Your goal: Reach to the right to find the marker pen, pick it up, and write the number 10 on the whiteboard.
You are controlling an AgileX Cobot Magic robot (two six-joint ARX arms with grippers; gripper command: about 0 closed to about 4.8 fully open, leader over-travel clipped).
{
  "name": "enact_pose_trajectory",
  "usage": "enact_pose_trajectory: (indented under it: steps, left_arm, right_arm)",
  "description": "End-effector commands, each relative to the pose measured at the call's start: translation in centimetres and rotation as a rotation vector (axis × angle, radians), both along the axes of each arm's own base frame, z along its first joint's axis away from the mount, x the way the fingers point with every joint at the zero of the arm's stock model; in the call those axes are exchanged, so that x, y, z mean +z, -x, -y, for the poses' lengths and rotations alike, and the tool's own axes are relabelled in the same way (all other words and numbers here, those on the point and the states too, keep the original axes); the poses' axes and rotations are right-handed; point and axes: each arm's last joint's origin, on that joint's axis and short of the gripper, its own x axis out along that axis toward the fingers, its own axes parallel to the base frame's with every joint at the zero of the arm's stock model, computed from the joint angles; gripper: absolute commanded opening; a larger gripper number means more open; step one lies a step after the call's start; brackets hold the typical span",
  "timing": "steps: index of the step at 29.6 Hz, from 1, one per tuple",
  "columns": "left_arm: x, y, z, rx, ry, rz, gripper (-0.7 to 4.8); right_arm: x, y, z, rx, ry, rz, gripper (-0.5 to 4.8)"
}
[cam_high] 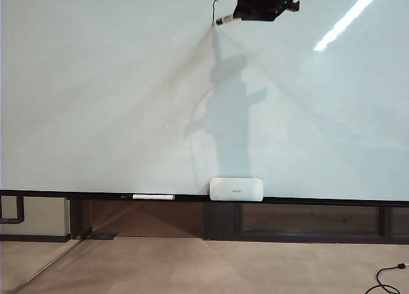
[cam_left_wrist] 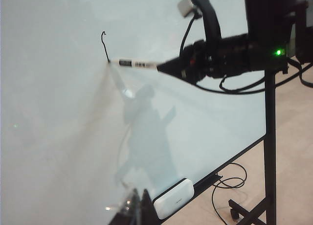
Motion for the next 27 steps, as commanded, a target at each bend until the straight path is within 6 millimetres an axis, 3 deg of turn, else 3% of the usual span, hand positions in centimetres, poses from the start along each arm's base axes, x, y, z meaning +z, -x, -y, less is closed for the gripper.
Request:
enact_pose_trajectory:
  steps: [1, 19, 27]
  left_arm:
    - [0.3, 0.1, 0.0, -0.006, 0.003, 0.027, -0.06]
    - [0.4, 0.1, 0.0, -0.006, 0.003, 0.029, -0.06]
    - [0.3, 0.1, 0.0, -0.008, 0.006, 0.024, -0.06]
  right_arm:
    - [-0.7, -0.1, 0.1, -0.028, 0.013, -0.038, -0.03]
    - [-3.1, -0.4, -0.1, -0.011, 0.047, -0.104, -0.03]
    - [-1.1, 1.6, 0.5, -0.006, 0.062, -0.051, -0.03]
